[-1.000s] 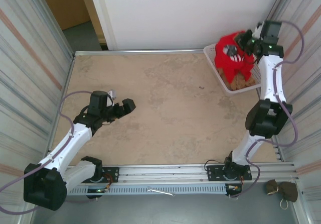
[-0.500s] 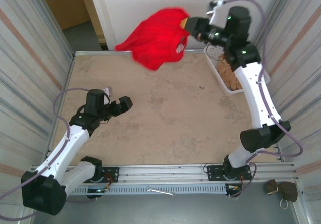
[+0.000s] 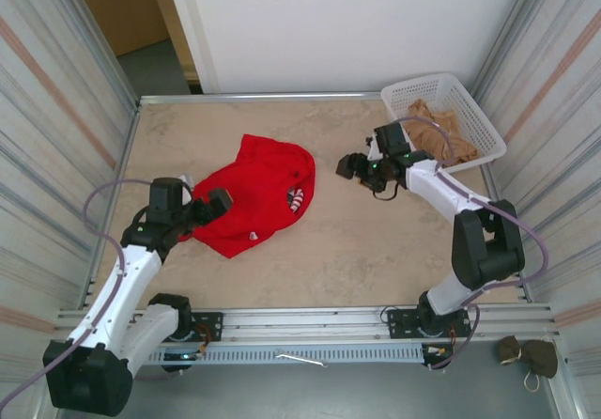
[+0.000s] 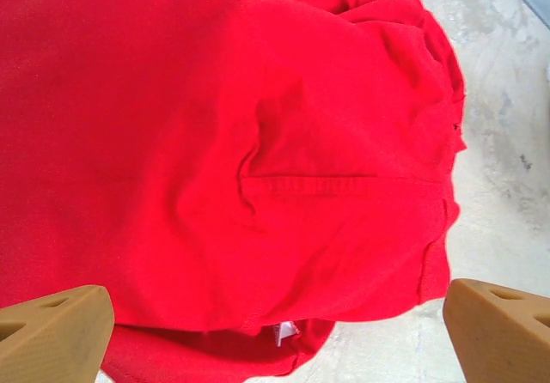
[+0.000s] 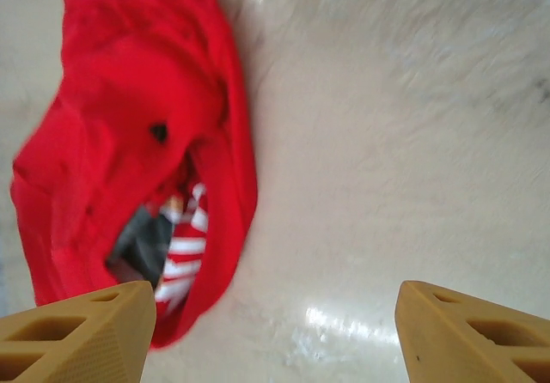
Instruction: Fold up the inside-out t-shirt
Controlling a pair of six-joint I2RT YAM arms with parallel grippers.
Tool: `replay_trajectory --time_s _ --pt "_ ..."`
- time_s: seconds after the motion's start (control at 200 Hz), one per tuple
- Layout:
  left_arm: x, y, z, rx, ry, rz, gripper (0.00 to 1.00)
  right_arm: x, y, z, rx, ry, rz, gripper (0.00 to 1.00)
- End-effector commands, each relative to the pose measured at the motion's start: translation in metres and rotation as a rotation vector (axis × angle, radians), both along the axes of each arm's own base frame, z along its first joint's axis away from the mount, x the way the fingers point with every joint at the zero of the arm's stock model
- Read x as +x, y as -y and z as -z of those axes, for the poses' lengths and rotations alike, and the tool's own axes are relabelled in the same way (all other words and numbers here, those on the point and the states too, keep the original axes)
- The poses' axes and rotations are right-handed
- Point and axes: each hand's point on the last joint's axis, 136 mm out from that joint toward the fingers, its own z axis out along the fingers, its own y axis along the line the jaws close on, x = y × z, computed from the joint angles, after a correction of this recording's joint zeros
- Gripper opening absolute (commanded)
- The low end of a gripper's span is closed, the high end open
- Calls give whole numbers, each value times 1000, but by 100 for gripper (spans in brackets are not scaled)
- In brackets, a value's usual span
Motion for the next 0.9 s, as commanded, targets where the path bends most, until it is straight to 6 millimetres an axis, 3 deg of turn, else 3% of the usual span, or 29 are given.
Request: replay_trajectory --time_s 0.0,0.165,0.331,0.561,0.636,0.751,0.817,0.892 --pt "-6 -18 8 66 -49 -47 99 -18 -23 -15 -77 101 -97 73" --pt "-16 -40 34 10 -141 -165 98 -44 -70 12 -146 90 -240 75" --pt "-11 -55 52 -105 -168 -241 99 -43 -119 29 -147 74 -351 74" --pt "-2 -69 65 -94 -210 -260 99 -29 -164 48 -111 39 -424 66" --pt "-2 -73 70 -94 -229 -266 99 -25 -172 57 -93 12 -430 55" --pt "-2 -75 78 -97 -255 -267 99 -22 -177 53 -17 -15 -429 0" --pt "-1 -75 78 -97 -259 -260 99 -18 -166 38 31 -2 -399 0" --pt "-1 -72 76 -109 -256 -250 99 -14 -146 5 91 56 -354 0"
